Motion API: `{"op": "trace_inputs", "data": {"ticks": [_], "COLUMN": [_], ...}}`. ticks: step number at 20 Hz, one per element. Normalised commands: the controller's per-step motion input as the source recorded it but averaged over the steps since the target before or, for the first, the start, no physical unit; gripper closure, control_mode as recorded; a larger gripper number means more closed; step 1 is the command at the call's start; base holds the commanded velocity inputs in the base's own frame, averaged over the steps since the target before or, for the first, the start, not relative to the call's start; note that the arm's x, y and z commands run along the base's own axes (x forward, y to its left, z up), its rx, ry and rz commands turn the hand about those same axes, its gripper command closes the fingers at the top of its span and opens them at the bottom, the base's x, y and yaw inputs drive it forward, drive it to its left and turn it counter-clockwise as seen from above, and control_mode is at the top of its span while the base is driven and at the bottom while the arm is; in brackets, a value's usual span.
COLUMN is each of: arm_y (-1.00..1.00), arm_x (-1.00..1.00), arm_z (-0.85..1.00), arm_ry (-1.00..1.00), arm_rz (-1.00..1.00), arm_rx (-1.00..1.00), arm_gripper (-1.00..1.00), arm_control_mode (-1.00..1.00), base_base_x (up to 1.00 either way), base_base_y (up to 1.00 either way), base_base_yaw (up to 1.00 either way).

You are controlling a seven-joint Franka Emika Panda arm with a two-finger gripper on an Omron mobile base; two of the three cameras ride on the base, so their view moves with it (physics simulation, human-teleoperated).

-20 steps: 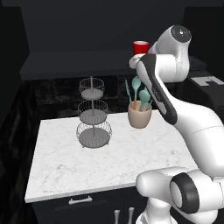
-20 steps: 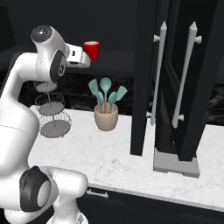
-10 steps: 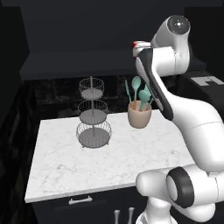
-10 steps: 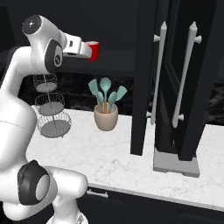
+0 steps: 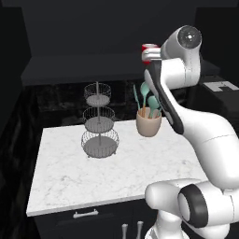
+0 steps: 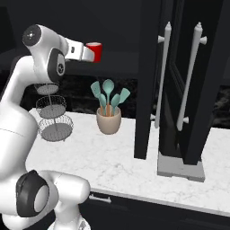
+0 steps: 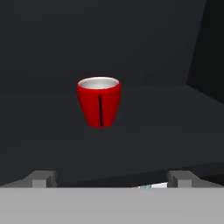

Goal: Gather all objects into one cabinet and sort the glasses and bowls to opposite sides.

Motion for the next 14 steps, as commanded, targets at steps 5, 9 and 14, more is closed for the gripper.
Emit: {"op": "trace_inputs", "data": {"ticks": [5, 9, 14], "arm_y": [-0.08, 0.0, 0.0], "arm_x": [0.15, 0.07, 0.15], "arm_z": [0.32, 0.04, -0.35], "arm_ry": [0.1, 0.05, -0.06], "arm_rz": [0.08, 0.04, 0.0], "arm_rx": [0.09, 0.03, -0.02], "arm_gripper": [-1.0, -1.0, -1.0], "arm_control_mode": [-1.0, -1.0, -1.0], "base_base_x": [0.0, 0.0, 0.0], "base_base_y": [0.0, 0.0, 0.0], "base_base_yaw": [0.0, 0.0, 0.0]}}
